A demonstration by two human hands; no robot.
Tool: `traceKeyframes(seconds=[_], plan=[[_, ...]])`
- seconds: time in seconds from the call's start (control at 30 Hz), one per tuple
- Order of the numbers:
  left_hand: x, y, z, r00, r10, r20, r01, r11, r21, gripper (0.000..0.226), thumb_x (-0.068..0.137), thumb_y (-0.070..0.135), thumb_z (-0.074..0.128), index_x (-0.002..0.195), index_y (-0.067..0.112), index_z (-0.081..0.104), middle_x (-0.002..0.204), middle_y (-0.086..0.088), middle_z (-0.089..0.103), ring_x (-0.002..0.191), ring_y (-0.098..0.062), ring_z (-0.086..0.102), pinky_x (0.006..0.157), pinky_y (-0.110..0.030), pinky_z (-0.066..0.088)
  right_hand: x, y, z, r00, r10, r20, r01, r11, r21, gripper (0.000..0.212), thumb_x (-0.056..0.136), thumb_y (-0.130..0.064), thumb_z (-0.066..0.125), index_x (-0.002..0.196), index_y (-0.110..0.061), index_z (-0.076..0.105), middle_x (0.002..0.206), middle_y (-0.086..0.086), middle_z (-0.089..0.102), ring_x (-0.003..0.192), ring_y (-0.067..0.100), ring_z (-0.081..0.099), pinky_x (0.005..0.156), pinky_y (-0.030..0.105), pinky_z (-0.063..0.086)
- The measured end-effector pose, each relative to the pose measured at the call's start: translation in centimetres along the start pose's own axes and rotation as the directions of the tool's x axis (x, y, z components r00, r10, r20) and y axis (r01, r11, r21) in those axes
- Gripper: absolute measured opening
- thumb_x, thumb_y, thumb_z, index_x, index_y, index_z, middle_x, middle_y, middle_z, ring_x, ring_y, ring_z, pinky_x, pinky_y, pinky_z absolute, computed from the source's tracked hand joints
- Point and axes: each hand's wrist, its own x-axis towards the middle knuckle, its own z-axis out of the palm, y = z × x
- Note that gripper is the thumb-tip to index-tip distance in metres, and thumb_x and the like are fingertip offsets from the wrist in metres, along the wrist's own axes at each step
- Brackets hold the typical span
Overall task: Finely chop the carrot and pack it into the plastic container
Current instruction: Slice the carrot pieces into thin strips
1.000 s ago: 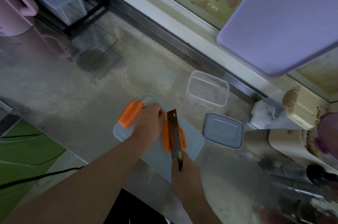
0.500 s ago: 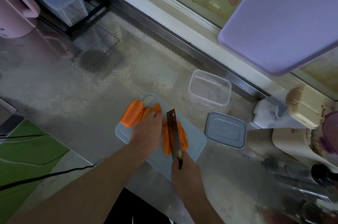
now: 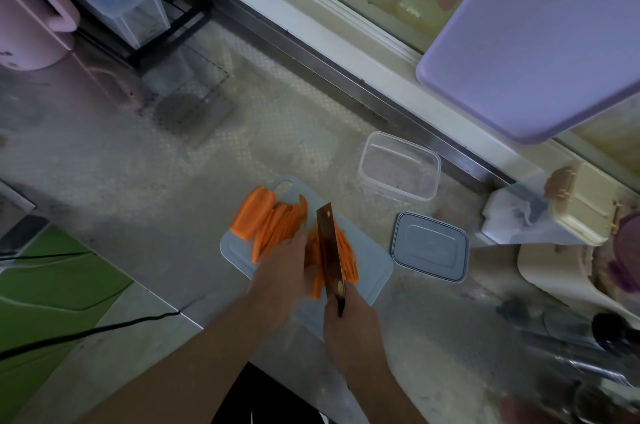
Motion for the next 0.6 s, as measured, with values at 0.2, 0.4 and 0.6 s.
traceKeyframes(seconds=[0.2, 0.4, 0.6], plan=[[-0.1, 0.0, 0.4, 0.997, -0.032, -0.067, 0.027, 0.997, -0.073, 0.015, 0.1, 0.024, 0.062, 0.114, 0.02, 0.056, 0.097, 0.006, 0.064, 0.089, -0.012, 0.062, 0.083, -0.037, 0.055, 0.1, 0.4, 0.4, 1.0, -0.009, -0.005, 0.009, 0.999, -0.04, 0.014, 0.107, -0.022, 0.045, 0.103, -0.029, 0.057, 0.064, -0.004, 0.056, 0.053, 0.001, 0.055, 0.047, 0.017, 0.04], [-0.2, 0.0, 0.9, 0.99, -0.078, -0.121, 0.06, 0.988, -0.145, 0.011, 0.099, 0.022, 0.064, 0.106, 0.024, 0.055, 0.089, 0.011, 0.061, 0.084, -0.01, 0.06, 0.077, -0.03, 0.05, -0.7, 0.2, 1.5, 1.0, 0.022, -0.004, -0.022, 0.997, -0.072, 0.037, 0.103, -0.016, 0.041, 0.133, -0.033, 0.054, 0.071, -0.004, 0.061, 0.063, 0.006, 0.06, 0.051, 0.017, 0.044], [-0.4, -0.2, 1.3, 0.99, -0.084, -0.109, 0.066, 0.985, -0.159, 0.019, 0.093, 0.022, 0.07, 0.101, 0.027, 0.054, 0.089, 0.011, 0.06, 0.082, -0.01, 0.061, 0.077, -0.035, 0.054, -0.7, 0.0, 1.3, 0.999, 0.044, 0.007, -0.044, 0.997, -0.066, 0.029, 0.104, -0.018, 0.04, 0.126, -0.025, 0.058, 0.074, -0.009, 0.061, 0.068, 0.003, 0.06, 0.055, 0.012, 0.041]])
